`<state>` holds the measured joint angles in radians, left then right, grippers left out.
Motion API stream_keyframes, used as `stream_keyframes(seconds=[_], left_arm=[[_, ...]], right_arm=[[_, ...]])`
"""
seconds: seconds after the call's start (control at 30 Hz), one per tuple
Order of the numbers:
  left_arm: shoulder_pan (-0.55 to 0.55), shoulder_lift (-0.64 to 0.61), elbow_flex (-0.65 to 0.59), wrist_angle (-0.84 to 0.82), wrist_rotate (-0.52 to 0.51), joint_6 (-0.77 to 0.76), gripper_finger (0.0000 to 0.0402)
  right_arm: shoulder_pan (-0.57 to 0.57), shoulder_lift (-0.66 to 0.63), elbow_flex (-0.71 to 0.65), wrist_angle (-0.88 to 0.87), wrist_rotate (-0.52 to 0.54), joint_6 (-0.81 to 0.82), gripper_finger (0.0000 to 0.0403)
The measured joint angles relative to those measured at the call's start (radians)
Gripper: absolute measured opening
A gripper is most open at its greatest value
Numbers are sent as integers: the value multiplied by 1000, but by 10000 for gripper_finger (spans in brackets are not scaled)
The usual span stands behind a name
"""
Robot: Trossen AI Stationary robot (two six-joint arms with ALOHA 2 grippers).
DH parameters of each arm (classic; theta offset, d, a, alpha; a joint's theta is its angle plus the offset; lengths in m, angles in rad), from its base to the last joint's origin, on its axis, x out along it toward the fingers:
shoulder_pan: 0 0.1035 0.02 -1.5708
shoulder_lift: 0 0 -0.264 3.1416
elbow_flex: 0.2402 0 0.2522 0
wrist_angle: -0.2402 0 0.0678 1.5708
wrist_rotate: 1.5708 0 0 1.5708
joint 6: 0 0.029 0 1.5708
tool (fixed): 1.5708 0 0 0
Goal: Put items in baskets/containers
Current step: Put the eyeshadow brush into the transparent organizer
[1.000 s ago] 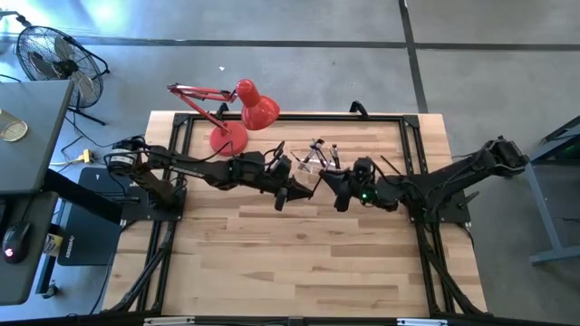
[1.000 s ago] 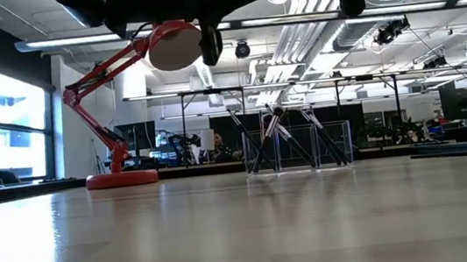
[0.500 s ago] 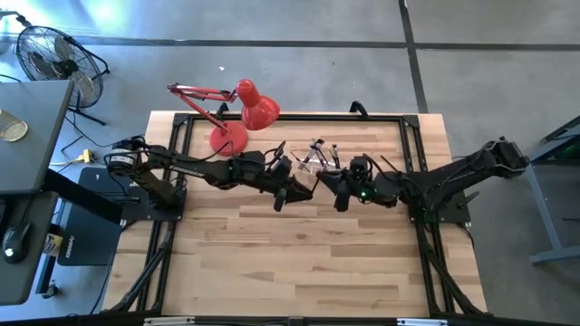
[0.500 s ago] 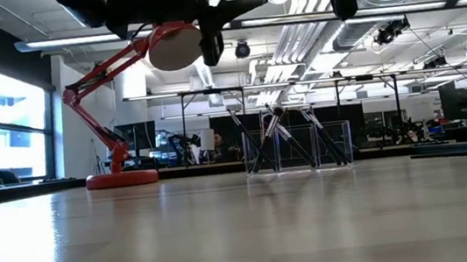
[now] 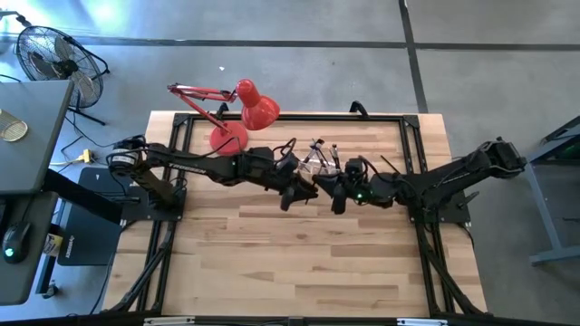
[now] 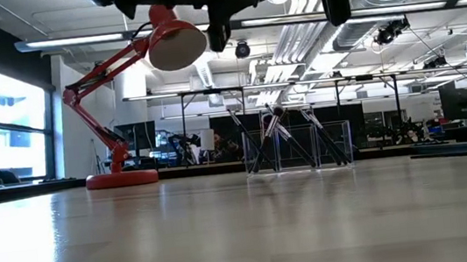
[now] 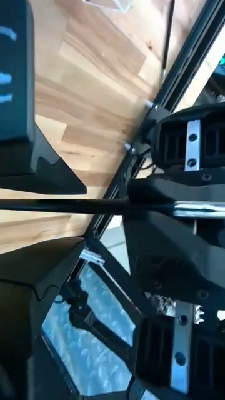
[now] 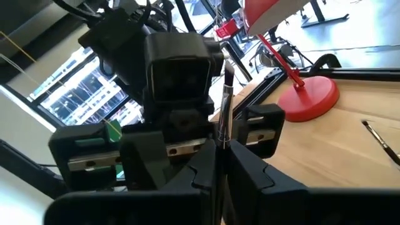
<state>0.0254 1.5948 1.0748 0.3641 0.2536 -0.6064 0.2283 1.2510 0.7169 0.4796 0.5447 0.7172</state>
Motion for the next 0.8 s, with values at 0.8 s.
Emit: stream_keyframes(seconds=[0.8], left_arm=[[0, 0, -1, -74, -36, 153, 12]], right_arm=[[2, -35, 1, -114, -53, -22, 60]])
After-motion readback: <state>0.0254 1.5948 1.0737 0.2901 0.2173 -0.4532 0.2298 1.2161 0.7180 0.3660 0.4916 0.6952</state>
